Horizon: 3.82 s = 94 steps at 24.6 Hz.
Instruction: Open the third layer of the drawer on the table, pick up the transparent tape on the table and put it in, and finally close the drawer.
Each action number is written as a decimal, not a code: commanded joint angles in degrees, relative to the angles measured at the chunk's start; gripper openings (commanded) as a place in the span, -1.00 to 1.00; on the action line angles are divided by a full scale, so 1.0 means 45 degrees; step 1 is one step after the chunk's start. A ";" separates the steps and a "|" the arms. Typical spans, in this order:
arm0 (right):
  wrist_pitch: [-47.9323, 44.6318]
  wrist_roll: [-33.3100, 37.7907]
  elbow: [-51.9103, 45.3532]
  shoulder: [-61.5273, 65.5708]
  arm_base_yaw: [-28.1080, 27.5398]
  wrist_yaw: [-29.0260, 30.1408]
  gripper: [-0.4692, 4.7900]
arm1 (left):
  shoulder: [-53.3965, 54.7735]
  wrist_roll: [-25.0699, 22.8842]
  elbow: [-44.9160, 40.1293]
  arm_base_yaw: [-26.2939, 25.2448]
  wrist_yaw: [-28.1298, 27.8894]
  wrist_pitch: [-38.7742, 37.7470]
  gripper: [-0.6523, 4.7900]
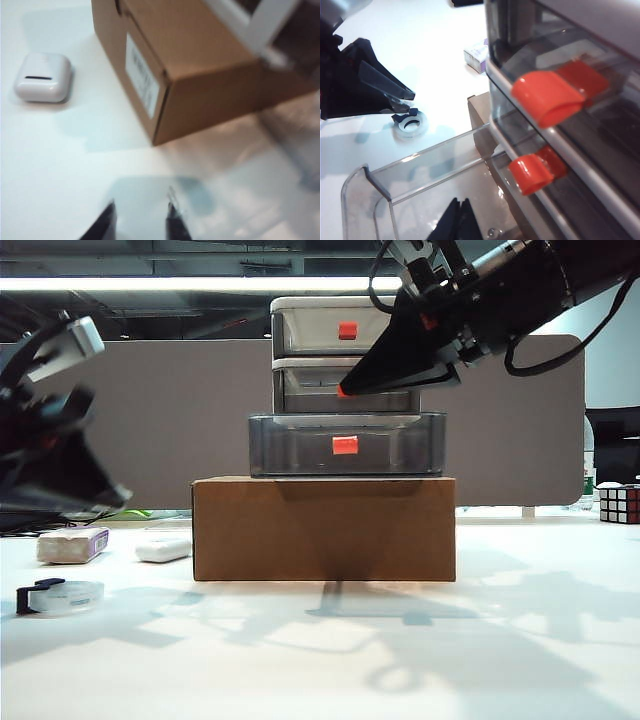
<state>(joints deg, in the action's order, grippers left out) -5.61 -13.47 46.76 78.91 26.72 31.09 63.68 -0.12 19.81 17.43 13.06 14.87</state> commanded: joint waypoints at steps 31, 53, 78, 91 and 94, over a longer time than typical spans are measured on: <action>0.0573 0.0029 0.0058 -0.0063 0.0005 0.0228 -0.84 | 0.2939 -0.6363 0.0015 -0.5445 0.7164 -0.0117 1.00; 0.0636 -0.0010 0.0058 -0.0063 0.0000 0.0219 -0.84 | 0.6018 -0.8340 0.0019 -0.4046 0.6193 0.1763 0.66; 0.0733 -0.0005 0.0058 -0.0690 0.0000 0.0209 -0.84 | -0.1676 -0.5770 0.0962 0.0194 0.6178 0.2356 -0.22; 0.2361 -0.0743 0.0058 -0.3813 -0.0005 -0.1447 -0.84 | 0.3317 -0.5921 0.4799 0.4197 0.2905 0.2137 -0.22; 0.2637 -0.0782 0.0058 -0.4206 -0.0010 -0.1603 -0.84 | 0.4022 -0.5906 0.5178 0.4240 0.2905 0.2137 -0.22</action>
<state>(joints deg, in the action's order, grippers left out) 5.63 -16.49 46.76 60.69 26.65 24.29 80.79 -26.74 42.24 36.51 25.96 23.73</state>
